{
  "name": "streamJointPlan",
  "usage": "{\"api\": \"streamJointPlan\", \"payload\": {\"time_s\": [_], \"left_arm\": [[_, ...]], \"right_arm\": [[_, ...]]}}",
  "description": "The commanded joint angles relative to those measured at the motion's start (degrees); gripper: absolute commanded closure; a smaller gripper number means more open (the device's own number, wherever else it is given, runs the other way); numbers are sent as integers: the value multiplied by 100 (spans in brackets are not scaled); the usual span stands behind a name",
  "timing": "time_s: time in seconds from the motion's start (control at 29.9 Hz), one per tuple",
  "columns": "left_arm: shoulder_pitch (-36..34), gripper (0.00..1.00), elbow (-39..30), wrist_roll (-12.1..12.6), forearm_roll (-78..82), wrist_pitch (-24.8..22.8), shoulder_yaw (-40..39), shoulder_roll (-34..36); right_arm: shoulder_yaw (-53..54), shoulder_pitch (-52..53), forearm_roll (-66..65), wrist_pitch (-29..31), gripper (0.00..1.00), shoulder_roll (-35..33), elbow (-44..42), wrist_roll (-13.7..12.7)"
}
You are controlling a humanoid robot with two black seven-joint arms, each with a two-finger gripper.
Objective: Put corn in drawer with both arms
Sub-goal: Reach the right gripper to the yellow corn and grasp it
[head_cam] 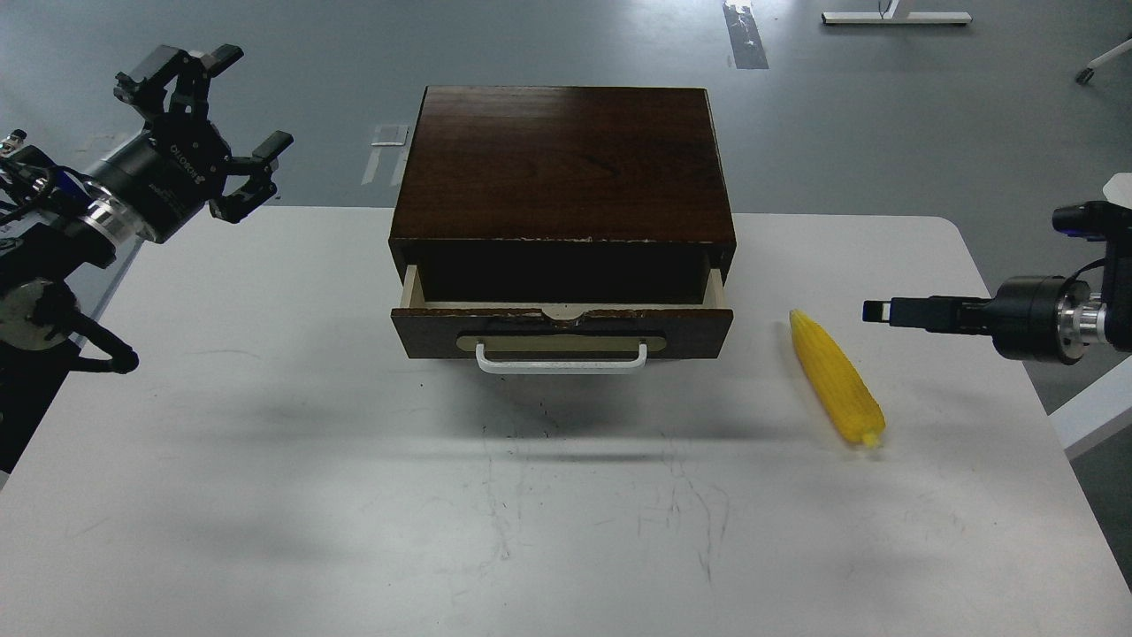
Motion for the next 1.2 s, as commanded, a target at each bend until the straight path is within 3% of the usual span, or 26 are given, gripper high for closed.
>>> {"api": "streamJointPlan", "payload": {"time_s": [0.0,0.5,0.77,0.97,1.04,1.17], "left_arm": [[0,2,-6,-4,-2,1,6,-3],[9,2,-6,-13,7,1,6,-12],[9,2,-6,-13,7,1,-3,-3],[9,2,-6,-22,7,1,-3,-3],[9,2,-6,-22,7,1,-3,5],[44,2,-6,-22,7,1,-3,23]], "right_arm": [[-273,45,-174,1,0,266,-241,-1],[-704,45,-438,1,0,661,-548,-1],[-757,54,-438,1,7,934,-681,-1],[-898,63,-438,1,22,943,-786,-1],[-950,63,-438,1,34,952,-795,-1],[-968,45,-438,1,44,961,-795,-1]]}}
